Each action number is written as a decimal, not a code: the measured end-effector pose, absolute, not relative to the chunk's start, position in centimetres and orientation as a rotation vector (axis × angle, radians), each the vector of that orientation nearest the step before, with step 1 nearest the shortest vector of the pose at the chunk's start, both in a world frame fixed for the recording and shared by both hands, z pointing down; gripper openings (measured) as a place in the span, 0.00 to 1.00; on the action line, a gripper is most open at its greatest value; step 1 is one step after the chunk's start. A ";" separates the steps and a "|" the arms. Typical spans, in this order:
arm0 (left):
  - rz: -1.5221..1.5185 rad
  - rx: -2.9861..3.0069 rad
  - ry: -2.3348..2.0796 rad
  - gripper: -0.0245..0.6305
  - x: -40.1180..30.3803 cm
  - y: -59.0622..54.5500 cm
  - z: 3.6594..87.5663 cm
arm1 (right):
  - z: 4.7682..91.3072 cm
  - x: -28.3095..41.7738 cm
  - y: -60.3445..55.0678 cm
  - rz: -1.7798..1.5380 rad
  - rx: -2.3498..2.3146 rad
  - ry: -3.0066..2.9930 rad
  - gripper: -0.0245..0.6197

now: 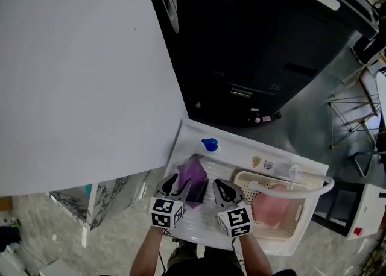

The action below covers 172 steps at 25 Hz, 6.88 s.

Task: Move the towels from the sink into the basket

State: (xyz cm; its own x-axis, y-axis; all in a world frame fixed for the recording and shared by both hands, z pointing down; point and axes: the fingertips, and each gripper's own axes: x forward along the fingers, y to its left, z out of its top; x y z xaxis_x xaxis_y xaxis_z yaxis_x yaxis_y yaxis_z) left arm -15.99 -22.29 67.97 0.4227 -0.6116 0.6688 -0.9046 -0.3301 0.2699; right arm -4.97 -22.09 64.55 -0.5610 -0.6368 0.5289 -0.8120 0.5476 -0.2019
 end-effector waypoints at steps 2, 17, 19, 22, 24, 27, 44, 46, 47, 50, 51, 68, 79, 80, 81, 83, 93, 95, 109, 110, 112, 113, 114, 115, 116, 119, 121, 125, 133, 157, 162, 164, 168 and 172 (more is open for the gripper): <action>0.626 2.054 -1.276 0.34 -16.0 -22.5 68.3 | 64.7 -4.7 -22.2 0.610 1.187 -2.385 0.08; 0.710 2.005 -1.314 0.18 -16.3 -22.5 69.6 | 65.1 -3.6 -22.3 0.622 1.208 -2.369 0.08; 0.712 1.996 -1.332 0.13 -16.5 -22.6 69.7 | 65.0 -3.4 -22.2 0.620 1.211 -2.369 0.08; 0.697 1.992 -1.344 0.09 -16.5 -22.7 69.5 | 64.9 -3.1 -22.1 0.618 1.217 -2.367 0.08; 0.685 2.006 -1.341 0.08 -16.3 -22.7 69.2 | 64.8 -2.8 -22.0 0.614 1.225 -2.365 0.08; 0.674 2.035 -1.341 0.08 -15.9 -22.7 68.5 | 64.6 -2.6 -21.9 0.608 1.231 -2.363 0.08; 0.587 2.169 -1.355 0.07 -15.2 -19.1 62.3 | 60.2 -3.0 -18.0 0.537 1.287 -2.400 0.08; 0.576 2.195 -1.356 0.07 -15.1 -18.4 61.2 | 59.4 -2.9 -17.1 0.527 1.306 -2.401 0.08; 0.571 2.207 -1.356 0.07 -15.0 -18.2 60.6 | 59.0 -2.7 -16.7 0.523 1.318 -2.401 0.08; 0.555 2.244 -1.358 0.07 -14.6 -17.6 58.8 | 57.9 -2.1 -15.8 0.515 1.360 -2.397 0.08; 0.549 2.258 -1.358 0.07 -14.5 -17.4 58.2 | 57.5 -1.9 -15.5 0.509 1.374 -2.396 0.08; 0.364 2.518 -1.303 0.07 -13.7 -11.0 47.5 | 50.3 -1.2 -8.3 0.337 1.612 -2.358 0.08; 0.283 2.688 -1.158 0.07 -10.5 -7.1 43.5 | 48.1 2.7 -2.8 0.278 1.813 -2.216 0.09; 0.277 2.701 -1.140 0.07 -10.0 -6.8 43.3 | 48.1 3.2 -2.4 0.279 1.831 -2.200 0.08; 0.276 2.714 -1.120 0.07 -9.5 -6.6 43.3 | 48.0 3.7 -2.0 0.281 1.851 -2.184 0.08; 0.282 2.734 -1.075 0.07 -8.3 -6.2 43.3 | 48.0 4.8 -1.3 0.287 1.889 -2.156 0.08; 0.302 2.819 -0.879 0.07 -0.9 -5.6 43.1 | 47.7 11.7 0.9 0.305 2.040 -2.015 0.08; 0.305 2.832 -0.854 0.07 0.6 -5.6 43.0 | 47.6 13.2 1.2 0.303 2.059 -1.999 0.08; 0.346 2.827 -0.764 0.07 10.3 -6.0 44.9 | 49.3 21.6 1.7 0.379 2.092 -1.950 0.08; 0.358 2.822 -0.761 0.07 10.8 -6.0 45.4 | 49.6 22.1 1.5 0.387 2.088 -1.951 0.08; 0.384 2.811 -0.759 0.07 11.8 -6.0 46.4 | 50.3 23.1 1.4 0.406 2.079 -1.954 0.09; 0.395 2.804 -0.758 0.07 12.2 -6.1 46.9 | 50.6 23.5 1.3 0.417 2.074 -1.956 0.08; 0.402 2.799 -0.759 0.07 12.7 -6.1 47.3 | 51.0 23.9 1.2 0.427 2.068 -1.958 0.08; 0.406 2.794 -0.761 0.07 13.1 -6.2 47.7 | 51.3 24.2 1.1 0.438 2.064 -1.961 0.09; 0.410 2.789 -0.764 0.07 13.5 -6.4 48.0 | 51.6 24.5 0.9 0.448 2.060 -1.965 0.09; 0.422 2.779 -0.772 0.07 14.7 -6.9 48.8 | 52.6 25.4 0.5 0.476 2.047 -1.977 0.08; 0.432 2.774 -0.776 0.07 15.4 -7.2 49.4 | 53.4 25.8 0.2 0.492 2.031 -1.985 0.09; 0.477 2.744 -0.777 0.07 16.4 -7.7 51.5 | 54.5 26.9 -0.4 0.520 2.016 -1.992 0.08; 0.559 2.674 -0.756 0.07 18.0 -7.4 56.2 | 57.4 28.2 -0.7 0.618 1.984 -1.994 0.08; 0.758 2.524 -0.724 0.07 20.2 -5.3 65.4 | 61.6 30.1 -0.9 0.710 1.915 -2.010 0.09; 0.747 2.493 -0.675 0.17 20.7 -4.6 65.3 | 61.8 30.7 -0.5 0.736 1.931 -2.008 0.09; 0.751 2.481 -0.648 0.28 21.0 -4.3 65.5 | 61.7 30.7 -0.5 0.738 1.939 -2.012 0.09; 0.732 2.491 -0.628 0.38 21.3 -4.0 64.9 | 61.5 30.4 -0.4 0.730 1.938 -2.017 0.09; 0.702 2.514 -0.629 0.39 21.1 -4.1 63.7 | 60.9 29.9 -0.3 0.716 1.943 -2.016 0.09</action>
State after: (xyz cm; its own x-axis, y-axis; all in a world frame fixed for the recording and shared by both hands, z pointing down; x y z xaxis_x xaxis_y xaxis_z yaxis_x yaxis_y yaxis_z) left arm 21.07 -4.14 63.71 0.7660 -0.3011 0.5679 -0.5316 -0.7934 0.2964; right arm 29.93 -0.26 60.93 -0.0790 -0.8614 0.5017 -0.9848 -0.0105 -0.1731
